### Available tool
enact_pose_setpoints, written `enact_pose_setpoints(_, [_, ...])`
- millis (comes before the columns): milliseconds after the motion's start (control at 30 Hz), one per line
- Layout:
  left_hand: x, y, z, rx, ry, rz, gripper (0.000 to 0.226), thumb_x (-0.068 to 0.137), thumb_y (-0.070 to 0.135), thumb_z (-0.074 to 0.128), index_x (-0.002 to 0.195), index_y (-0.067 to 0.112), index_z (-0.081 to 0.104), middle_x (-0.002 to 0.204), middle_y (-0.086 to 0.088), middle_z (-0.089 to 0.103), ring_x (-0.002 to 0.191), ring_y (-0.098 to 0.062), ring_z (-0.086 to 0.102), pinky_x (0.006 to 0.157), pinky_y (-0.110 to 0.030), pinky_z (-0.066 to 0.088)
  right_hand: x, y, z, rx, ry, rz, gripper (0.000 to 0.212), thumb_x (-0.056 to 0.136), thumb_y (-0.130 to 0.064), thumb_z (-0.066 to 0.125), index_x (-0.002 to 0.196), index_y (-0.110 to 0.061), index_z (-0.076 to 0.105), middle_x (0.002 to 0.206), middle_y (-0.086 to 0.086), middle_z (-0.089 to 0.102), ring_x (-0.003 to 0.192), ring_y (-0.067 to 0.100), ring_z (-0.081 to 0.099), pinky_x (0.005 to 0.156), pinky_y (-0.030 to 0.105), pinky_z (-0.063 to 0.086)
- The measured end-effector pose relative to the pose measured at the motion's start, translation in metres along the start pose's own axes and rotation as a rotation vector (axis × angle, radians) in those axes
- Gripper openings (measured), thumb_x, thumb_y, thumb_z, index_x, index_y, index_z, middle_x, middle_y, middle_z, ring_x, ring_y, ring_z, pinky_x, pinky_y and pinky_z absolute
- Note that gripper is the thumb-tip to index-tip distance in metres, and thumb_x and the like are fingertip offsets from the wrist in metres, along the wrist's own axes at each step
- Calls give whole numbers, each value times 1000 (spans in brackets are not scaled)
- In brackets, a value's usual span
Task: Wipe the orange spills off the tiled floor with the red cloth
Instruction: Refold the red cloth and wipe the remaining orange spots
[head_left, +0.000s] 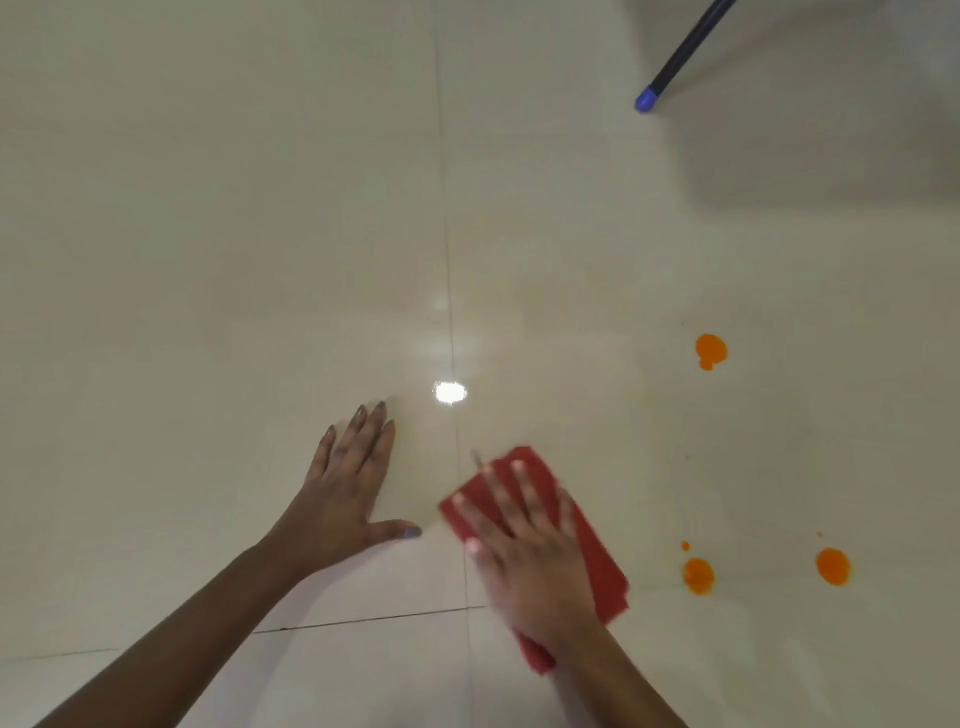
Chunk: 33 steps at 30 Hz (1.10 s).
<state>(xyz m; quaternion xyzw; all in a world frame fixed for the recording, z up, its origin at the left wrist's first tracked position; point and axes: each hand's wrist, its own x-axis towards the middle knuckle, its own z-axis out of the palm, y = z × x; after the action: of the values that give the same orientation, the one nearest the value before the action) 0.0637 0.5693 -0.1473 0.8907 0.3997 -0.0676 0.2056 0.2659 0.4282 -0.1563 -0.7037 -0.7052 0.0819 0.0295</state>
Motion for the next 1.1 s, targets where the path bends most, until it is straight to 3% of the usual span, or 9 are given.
enact_pose_setpoints(167, [11, 28, 8, 7, 20, 69, 108, 74, 82, 30, 146, 3, 11, 155, -11, 4, 142, -20, -3, 112, -38, -3, 47, 61, -10, -38, 57, 458, 51, 93, -45, 25, 143, -40, 27, 155, 1, 22, 142, 29, 17, 108, 59, 22])
enact_pose_setpoints(333, [16, 55, 13, -4, -30, 187, 110, 71, 85, 31, 145, 5, 14, 154, -14, 10, 142, -21, -2, 112, -37, -3, -9, -3, 1, -7, -7, 187, 49, 94, -44, 33, 142, -42, 25, 156, -2, 20, 144, 27, 11, 111, 57, 17])
enact_pose_setpoints(467, [18, 76, 19, 30, -26, 255, 110, 71, 86, 30, 144, 4, 20, 153, -14, 14, 141, -23, 4, 112, -41, 2, -76, 61, -2, -26, 62, 402, 50, 90, -43, 36, 140, -41, 32, 153, -2, 24, 141, 27, 23, 107, 56, 23])
enact_pose_setpoints(600, [27, 93, 23, 100, -39, 343, 109, 71, 86, 26, 145, 6, 17, 154, -13, 10, 142, -23, 3, 111, -42, 1, -24, 138, -22, -31, 42, 632, 54, 92, -47, 16, 145, -40, 21, 156, 1, 16, 143, 29, 12, 109, 58, 18])
enact_pose_setpoints(667, [34, 102, 25, 119, -48, 361, 109, 71, 86, 26, 146, 7, 16, 155, -12, 8, 142, -23, 2, 111, -42, 0, 5, 123, -21, -18, -11, 585, 54, 92, -46, 8, 146, -40, 11, 158, 0, 6, 144, 30, 2, 111, 58, 13])
enact_pose_setpoints(800, [48, 123, 26, 93, -65, 367, 110, 71, 87, 28, 146, 8, 15, 155, -11, 7, 142, -23, -1, 111, -41, -2, -57, 64, -7, 1, 27, 321, 50, 95, -44, 32, 144, -42, 24, 156, -3, 20, 144, 27, 12, 112, 55, 16])
enact_pose_setpoints(967, [59, 138, 35, 130, -61, 405, 112, 70, 88, 29, 146, 7, 15, 154, -11, 5, 142, -26, -4, 110, -43, -2, -94, 158, -17, -43, 49, 579, 51, 94, -46, 23, 144, -42, 18, 155, -3, 21, 143, 27, 18, 108, 54, 23])
enact_pose_setpoints(1033, [60, 138, 37, 151, -55, 395, 112, 69, 88, 28, 145, 7, 17, 154, -11, 6, 141, -26, -3, 110, -44, 0, -49, 190, -28, -7, 0, 697, 53, 93, -49, 12, 145, -43, 8, 158, -3, 10, 145, 26, 4, 113, 54, 12])
enact_pose_setpoints(1100, [61, 139, 37, 172, -47, 395, 111, 69, 88, 28, 145, 6, 19, 154, -12, 9, 141, -27, -1, 110, -44, 2, -3, 183, -31, 12, -46, 689, 52, 95, -47, 11, 147, -41, 7, 159, -4, 3, 145, 26, -4, 113, 53, 5])
